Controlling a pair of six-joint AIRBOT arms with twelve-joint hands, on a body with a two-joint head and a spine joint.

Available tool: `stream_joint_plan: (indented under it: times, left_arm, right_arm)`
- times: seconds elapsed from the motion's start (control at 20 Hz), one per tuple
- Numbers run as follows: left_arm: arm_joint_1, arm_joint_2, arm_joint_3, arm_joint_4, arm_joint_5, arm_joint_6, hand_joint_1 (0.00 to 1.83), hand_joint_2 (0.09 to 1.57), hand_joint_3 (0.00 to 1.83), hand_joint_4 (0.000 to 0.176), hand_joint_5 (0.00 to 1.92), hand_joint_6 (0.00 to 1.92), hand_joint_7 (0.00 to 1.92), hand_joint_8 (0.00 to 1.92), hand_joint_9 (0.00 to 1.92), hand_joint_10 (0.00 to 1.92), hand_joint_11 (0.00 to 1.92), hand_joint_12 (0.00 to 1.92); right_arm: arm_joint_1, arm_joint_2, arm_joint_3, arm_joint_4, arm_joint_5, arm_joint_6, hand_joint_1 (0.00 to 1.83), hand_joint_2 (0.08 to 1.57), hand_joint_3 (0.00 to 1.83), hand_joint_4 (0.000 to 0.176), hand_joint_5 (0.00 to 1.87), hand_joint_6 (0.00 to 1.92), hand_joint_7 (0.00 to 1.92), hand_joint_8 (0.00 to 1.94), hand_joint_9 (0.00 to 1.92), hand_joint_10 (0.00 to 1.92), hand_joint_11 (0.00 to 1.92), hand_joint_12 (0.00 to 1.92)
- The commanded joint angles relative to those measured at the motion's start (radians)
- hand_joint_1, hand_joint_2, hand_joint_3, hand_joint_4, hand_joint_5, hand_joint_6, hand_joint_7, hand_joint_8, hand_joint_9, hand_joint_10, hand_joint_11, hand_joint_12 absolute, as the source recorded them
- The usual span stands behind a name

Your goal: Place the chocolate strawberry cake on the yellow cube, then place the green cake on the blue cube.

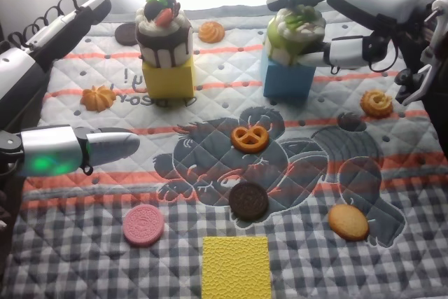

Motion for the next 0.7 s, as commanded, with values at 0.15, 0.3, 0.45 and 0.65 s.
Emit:
stream_joint_plan:
  times: [0.15,0.3,0.45,0.65]
  left_arm:
    - [-0.003,-0.002,0.006,0.018,-0.123,-0.017,0.85,0.87,0.01,0.169,0.00,0.00,0.00,0.00,0.00,0.00,0.00,0.00]
    - [-0.003,-0.002,0.007,0.017,-0.125,-0.022,0.85,0.88,0.01,0.171,0.00,0.00,0.00,0.00,0.00,0.00,0.00,0.00]
    - [-0.002,-0.002,0.007,0.017,-0.126,-0.023,0.86,0.88,0.01,0.165,0.00,0.00,0.00,0.00,0.00,0.00,0.00,0.00]
    - [-0.001,-0.002,0.006,0.017,-0.127,-0.028,0.82,0.89,0.01,0.169,0.00,0.00,0.01,0.00,0.00,0.00,0.00,0.00]
  right_arm:
    - [0.012,-0.004,0.006,0.029,0.101,0.003,1.13,1.05,0.00,0.000,0.79,0.00,0.79,0.00,0.83,0.00,0.26,1.17]
    - [-0.007,-0.009,0.009,0.046,0.097,0.003,1.07,1.03,0.00,0.000,0.78,0.00,0.85,0.01,0.82,0.00,0.24,1.13]
    - [-0.014,-0.009,0.004,0.054,0.096,0.003,0.60,0.96,0.00,0.065,0.58,0.00,0.59,0.00,0.53,0.00,0.12,0.96]
    - [-0.016,-0.009,-0.003,0.064,0.096,0.003,0.42,0.98,0.00,0.047,0.39,0.00,0.46,0.00,0.42,0.00,0.15,0.76]
